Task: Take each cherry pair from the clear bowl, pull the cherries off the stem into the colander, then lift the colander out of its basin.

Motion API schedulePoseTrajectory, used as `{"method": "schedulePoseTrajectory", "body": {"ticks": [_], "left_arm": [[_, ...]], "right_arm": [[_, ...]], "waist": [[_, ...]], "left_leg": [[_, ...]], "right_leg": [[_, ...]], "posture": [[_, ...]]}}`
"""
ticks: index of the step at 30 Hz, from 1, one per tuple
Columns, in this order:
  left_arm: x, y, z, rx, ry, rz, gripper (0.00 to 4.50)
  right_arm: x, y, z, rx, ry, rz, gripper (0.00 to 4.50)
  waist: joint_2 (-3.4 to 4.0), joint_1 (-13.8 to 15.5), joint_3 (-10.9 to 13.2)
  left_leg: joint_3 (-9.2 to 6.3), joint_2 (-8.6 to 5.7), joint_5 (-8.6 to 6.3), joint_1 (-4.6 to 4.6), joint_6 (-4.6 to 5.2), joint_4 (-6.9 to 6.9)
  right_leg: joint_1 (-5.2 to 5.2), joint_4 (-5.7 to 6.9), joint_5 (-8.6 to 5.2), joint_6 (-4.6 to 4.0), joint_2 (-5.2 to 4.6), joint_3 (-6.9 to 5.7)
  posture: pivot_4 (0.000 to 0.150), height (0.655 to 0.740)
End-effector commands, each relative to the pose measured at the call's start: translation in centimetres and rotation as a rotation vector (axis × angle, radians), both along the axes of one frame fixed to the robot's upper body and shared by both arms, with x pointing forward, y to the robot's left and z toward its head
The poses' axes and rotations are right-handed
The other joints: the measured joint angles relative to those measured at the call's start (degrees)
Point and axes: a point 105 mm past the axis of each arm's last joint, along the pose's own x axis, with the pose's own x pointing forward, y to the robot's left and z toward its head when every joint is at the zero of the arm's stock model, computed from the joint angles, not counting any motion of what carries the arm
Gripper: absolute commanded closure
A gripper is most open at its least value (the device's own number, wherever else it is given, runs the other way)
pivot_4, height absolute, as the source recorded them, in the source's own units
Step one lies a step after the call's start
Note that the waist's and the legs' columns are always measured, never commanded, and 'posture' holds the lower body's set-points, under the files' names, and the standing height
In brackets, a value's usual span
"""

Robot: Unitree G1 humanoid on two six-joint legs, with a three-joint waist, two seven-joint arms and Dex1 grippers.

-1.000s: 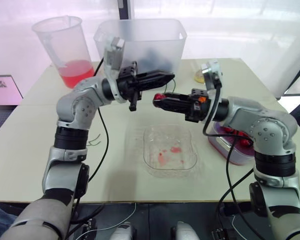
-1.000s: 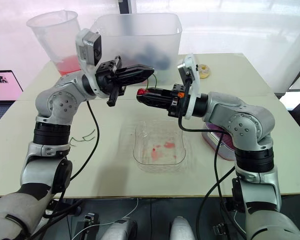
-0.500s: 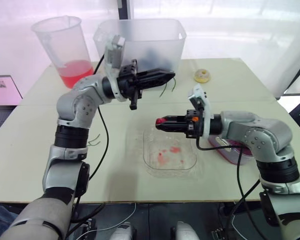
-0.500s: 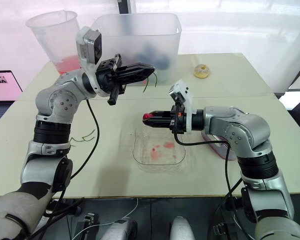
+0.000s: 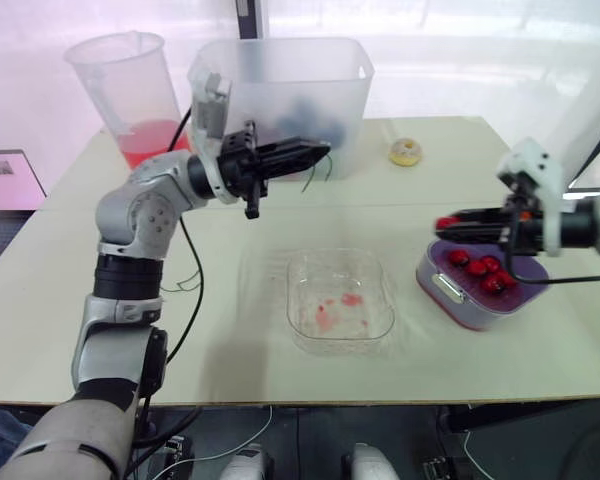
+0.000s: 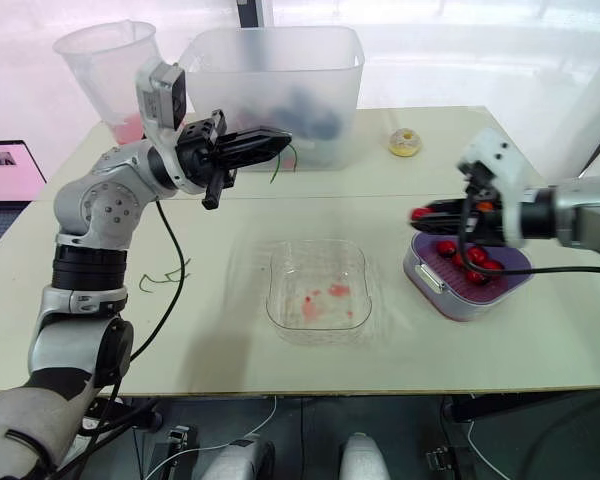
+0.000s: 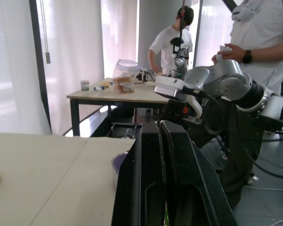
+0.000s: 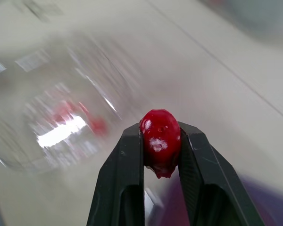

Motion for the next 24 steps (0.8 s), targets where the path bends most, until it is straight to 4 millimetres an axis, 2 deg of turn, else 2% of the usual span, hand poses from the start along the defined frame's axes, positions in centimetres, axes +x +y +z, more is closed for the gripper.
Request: {"method": "schedulePoseTrajectory", "body": {"ticks": [1,6,8,10,11,15,17,21,23,24], "left_arm": [[-0.6,1.1,1.0,-0.031,-0.04,0.027,4.5],[-0.8,2.1,-0.2,-0.011,-0.007,0.061,4.5],[-0.7,2.6,-0.4,-0.004,-0.003,0.085,4.5],[-0.7,3.1,-0.3,0.004,-0.009,0.106,4.5],[-0.6,3.3,-0.3,0.005,-0.012,0.119,4.5],[-0.4,4.4,-0.4,0.012,-0.005,0.162,4.5],[-0.3,4.9,-0.8,0.025,0.006,0.181,4.5],[0.3,6.4,-2.6,0.09,0.07,0.255,4.5],[0.9,7.8,-4.5,0.179,0.13,0.322,4.5],[1.3,9.1,-5.7,0.213,0.211,0.366,4.5]], "right_arm": [[0.2,-2.3,-0.4,-0.115,-0.017,-0.053,3.86],[0.6,-3.2,-3.4,-0.148,0.052,-0.056,3.86],[0.6,-2.8,-4.1,-0.107,0.072,-0.032,3.86],[0.7,-3.3,-4.7,-0.143,0.074,-0.037,2.98],[0.7,-3.6,-4.8,-0.157,0.073,-0.044,2.77],[0.8,-3.8,-3.7,-0.146,0.036,-0.039,0.75],[0.7,-4.0,-2.8,-0.148,0.014,-0.046,0.02],[0.1,-3.6,-0.6,-0.114,-0.04,-0.025,0.02],[-0.6,-2.6,0.7,-0.067,-0.066,0.015,0.02],[-1.0,-2.0,1.5,-0.036,-0.079,0.039,0.02]], "waist": [[0.03,-0.14,-0.01],[0.04,-0.16,-0.01],[0.04,0.08,0.0],[0.04,0.25,0.0],[0.04,0.41,0.0],[0.04,0.37,0.0],[0.05,0.24,-0.01],[0.05,0.21,0.0],[0.05,0.11,0.0],[0.08,0.08,-0.01]], "left_leg": [[0.03,0.0,0.0,0.0,0.0,-0.01],[0.03,0.03,0.0,0.01,0.0,-0.01],[0.0,0.03,0.0,0.01,0.0,0.0],[-0.01,0.03,0.0,0.0,-0.01,0.02],[-0.01,0.02,0.0,0.01,-0.01,0.01],[-0.06,-0.01,0.0,0.0,-0.01,0.01],[-0.06,0.0,0.0,0.0,-0.01,0.0],[-0.06,0.01,0.0,0.01,-0.01,0.0],[-0.08,0.02,0.0,0.01,-0.01,-0.01],[-0.08,0.04,0.0,0.01,-0.01,-0.03]], "right_leg": [[-0.02,0.01,0.0,0.0,0.0,0.02],[-0.03,0.02,0.0,0.0,0.0,0.04],[-0.02,0.01,0.0,0.0,0.0,0.03],[-0.01,0.01,0.0,0.0,-0.01,0.03],[-0.01,0.01,0.0,0.0,-0.02,0.03],[0.01,-0.01,0.0,0.0,-0.07,0.02],[0.0,-0.01,0.0,0.0,-0.06,0.01],[-0.01,0.0,0.0,0.0,-0.04,0.02],[-0.03,0.0,0.0,0.0,-0.03,0.02],[-0.04,0.0,0.0,0.0,-0.01,0.03]], "posture": [[0.15,0.74],[0.15,0.74],[0.15,0.74],[0.15,0.74],[0.15,0.74],[0.15,0.74],[0.15,0.74],[0.15,0.74],[0.15,0.74],[0.15,0.74]]}}
